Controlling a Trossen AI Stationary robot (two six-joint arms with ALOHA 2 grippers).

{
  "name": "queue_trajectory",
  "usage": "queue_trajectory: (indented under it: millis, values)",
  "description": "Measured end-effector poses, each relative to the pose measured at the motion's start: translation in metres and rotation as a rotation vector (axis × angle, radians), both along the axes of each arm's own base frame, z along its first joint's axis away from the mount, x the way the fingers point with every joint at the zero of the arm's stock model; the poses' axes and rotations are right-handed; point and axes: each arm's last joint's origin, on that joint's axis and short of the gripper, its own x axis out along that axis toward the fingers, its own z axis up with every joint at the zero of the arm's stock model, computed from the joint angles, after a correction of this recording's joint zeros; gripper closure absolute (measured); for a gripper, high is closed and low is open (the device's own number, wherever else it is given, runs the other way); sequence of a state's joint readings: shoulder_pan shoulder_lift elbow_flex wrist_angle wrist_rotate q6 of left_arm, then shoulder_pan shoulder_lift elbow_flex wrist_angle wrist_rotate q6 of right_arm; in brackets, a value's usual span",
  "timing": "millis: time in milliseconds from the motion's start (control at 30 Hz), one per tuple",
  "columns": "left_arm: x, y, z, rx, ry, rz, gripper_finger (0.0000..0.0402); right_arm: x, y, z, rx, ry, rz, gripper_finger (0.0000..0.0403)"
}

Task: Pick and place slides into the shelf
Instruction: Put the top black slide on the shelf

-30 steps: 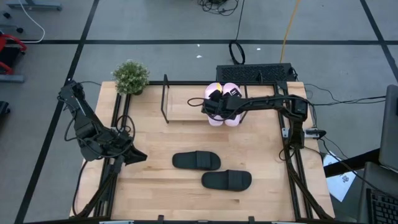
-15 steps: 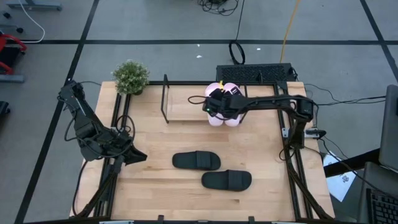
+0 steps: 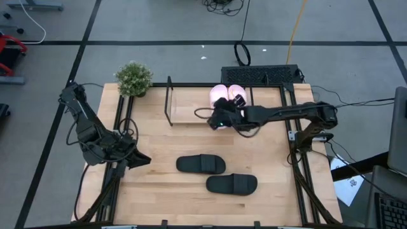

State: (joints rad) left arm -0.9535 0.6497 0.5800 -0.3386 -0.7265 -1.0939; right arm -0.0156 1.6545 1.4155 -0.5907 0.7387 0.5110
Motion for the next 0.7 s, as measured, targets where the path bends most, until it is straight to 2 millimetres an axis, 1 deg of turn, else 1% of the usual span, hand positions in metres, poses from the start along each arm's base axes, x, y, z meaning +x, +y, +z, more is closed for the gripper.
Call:
queue_trajectory:
  millis: [133, 200, 333, 533, 700]
  values:
    - [0.005, -0.008, -0.007, 0.031, 0.039, -0.021, 0.0328, 0.000, 0.032, 0.019, 0.083, -0.123, 0.183, 0.0257]
    - [0.009, -0.014, -0.011, 0.037, 0.069, -0.051, 0.0328, 0.001, 0.049, 0.026, 0.109, -0.162, 0.295, 0.0257]
    - [0.016, -0.027, -0.017, 0.044, 0.090, -0.099, 0.0328, 0.002, 0.083, 0.035, 0.133, -0.241, 0.454, 0.0257]
    - [0.031, -0.041, -0.024, 0.117, 0.061, -0.127, 0.0328, -0.002, 0.127, 0.040, 0.154, -0.324, 0.574, 0.0257]
    - [0.052, -0.042, -0.033, 0.256, 0.050, -0.138, 0.0328, -0.006, 0.154, 0.051, 0.159, -0.448, 0.656, 0.0257]
